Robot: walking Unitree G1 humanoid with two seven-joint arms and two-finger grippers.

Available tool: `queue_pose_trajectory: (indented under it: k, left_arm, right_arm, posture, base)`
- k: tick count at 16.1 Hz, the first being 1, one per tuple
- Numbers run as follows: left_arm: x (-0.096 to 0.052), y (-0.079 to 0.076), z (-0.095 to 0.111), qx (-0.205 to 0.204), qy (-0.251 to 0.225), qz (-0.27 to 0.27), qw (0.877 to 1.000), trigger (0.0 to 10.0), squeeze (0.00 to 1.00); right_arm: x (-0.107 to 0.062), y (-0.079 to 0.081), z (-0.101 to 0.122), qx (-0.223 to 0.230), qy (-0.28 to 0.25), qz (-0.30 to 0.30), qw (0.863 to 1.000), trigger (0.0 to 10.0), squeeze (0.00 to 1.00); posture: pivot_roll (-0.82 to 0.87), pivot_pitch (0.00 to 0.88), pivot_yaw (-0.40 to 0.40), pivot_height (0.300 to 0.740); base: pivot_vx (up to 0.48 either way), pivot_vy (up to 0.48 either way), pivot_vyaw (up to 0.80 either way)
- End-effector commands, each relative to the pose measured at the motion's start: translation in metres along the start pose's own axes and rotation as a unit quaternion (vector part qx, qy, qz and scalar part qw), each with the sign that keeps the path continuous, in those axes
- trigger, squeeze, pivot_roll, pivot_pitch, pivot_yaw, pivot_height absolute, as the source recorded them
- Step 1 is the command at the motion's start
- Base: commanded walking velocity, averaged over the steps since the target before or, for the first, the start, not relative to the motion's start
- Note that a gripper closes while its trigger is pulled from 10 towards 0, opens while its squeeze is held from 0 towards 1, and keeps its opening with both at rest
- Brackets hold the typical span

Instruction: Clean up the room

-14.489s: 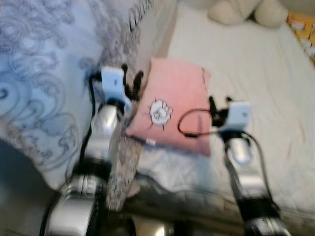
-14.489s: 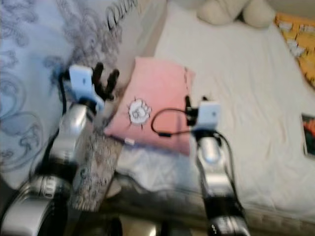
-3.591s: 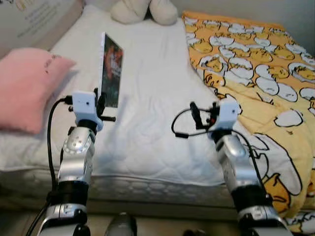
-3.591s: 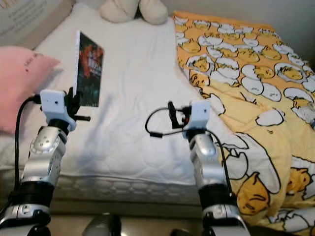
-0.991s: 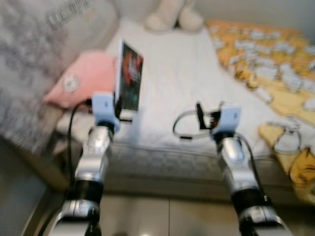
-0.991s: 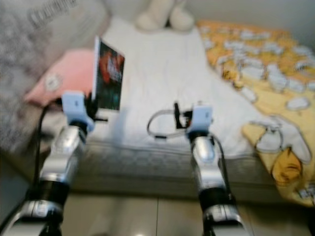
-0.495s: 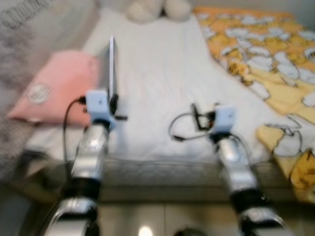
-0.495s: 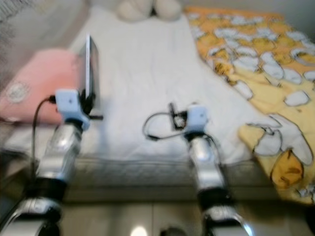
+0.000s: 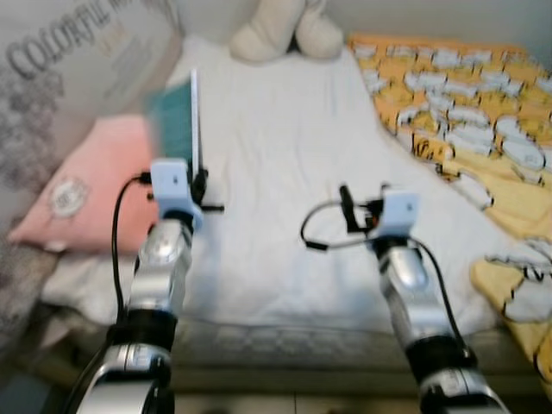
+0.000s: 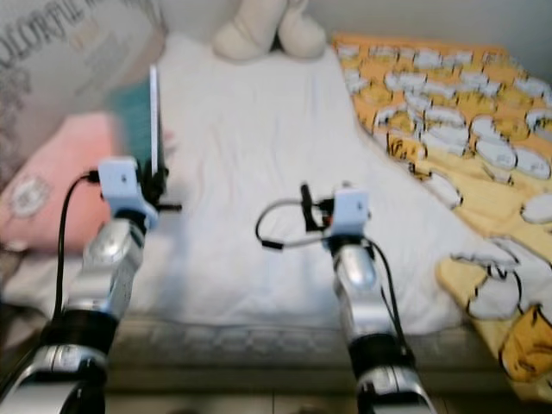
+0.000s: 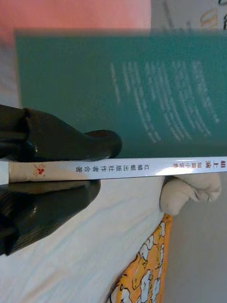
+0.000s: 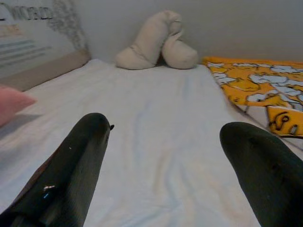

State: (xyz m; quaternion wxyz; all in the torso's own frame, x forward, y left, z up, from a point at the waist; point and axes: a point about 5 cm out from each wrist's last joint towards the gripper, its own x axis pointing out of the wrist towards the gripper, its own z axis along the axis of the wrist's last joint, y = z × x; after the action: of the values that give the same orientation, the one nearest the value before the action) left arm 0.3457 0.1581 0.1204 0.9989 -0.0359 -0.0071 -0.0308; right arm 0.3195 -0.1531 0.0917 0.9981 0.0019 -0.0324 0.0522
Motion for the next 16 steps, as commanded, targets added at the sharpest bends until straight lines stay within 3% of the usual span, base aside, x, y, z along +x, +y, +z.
queue_pose_trajectory:
  k: [1,3,6,8,10,11,13,16]
  left_arm:
    - [0.009,-0.011,0.013,0.009,-0.018,-0.017,1.000,10.0,0.00]
    - [0.012,-0.014,0.011,0.009,-0.008,-0.022,1.000,10.0,0.00]
    - [0.022,-0.038,0.014,-0.007,0.002,-0.096,0.995,10.0,0.00]
    - [0.033,-0.067,0.018,-0.053,0.036,-0.193,0.979,10.0,0.00]
    - [0.039,-0.086,0.021,-0.082,0.064,-0.247,0.963,10.0,0.00]
    - [0.042,-0.089,0.019,-0.099,0.090,-0.260,0.956,10.0,0.00]
    - [0.046,-0.086,0.018,-0.107,0.108,-0.250,0.956,10.0,0.00]
    - [0.046,-0.062,0.005,-0.111,0.148,-0.186,0.965,10.0,0.00]
  right_arm:
    - [0.001,0.000,0.005,0.003,-0.009,0.004,1.000,10.0,0.01]
    - [-0.003,-0.006,0.004,-0.004,-0.004,-0.011,1.000,10.0,0.00]
    - [-0.011,-0.012,0.003,-0.006,-0.002,-0.018,1.000,10.0,0.00]
    - [-0.018,-0.011,0.002,-0.011,0.001,-0.016,1.000,10.0,0.00]
    - [-0.031,-0.015,0.001,-0.019,0.010,-0.018,1.000,10.0,0.00]
    - [-0.039,-0.016,0.000,-0.029,0.016,-0.017,0.999,10.0,0.00]
    - [-0.053,-0.021,0.002,-0.041,0.026,-0.018,0.999,10.0,0.00]
    - [-0.076,-0.034,0.004,-0.058,0.045,-0.033,0.997,10.0,0.00]
  posture:
    - [-0.03,0.000,0.005,0.740]
    - [-0.05,0.000,0.009,0.740]
    - [-0.08,0.000,0.008,0.740]
    - [-0.10,0.000,0.008,0.740]
    - [-0.16,0.050,0.005,0.740]
    - [-0.18,0.068,0.003,0.740]
    - [-0.24,0.100,-0.001,0.740]
    - [-0.29,0.121,-0.005,0.740]
  base:
    - [0.000,0.000,0.75]
    - [0.000,0.000,0.72]
    - [0.000,0.000,0.00]
    - [0.000,0.000,0.00]
    - [0.000,0.000,0.00]
    - [0.000,0.000,0.00]
    - [0.000,0.000,0.00]
    - [0.000,0.000,0.00]
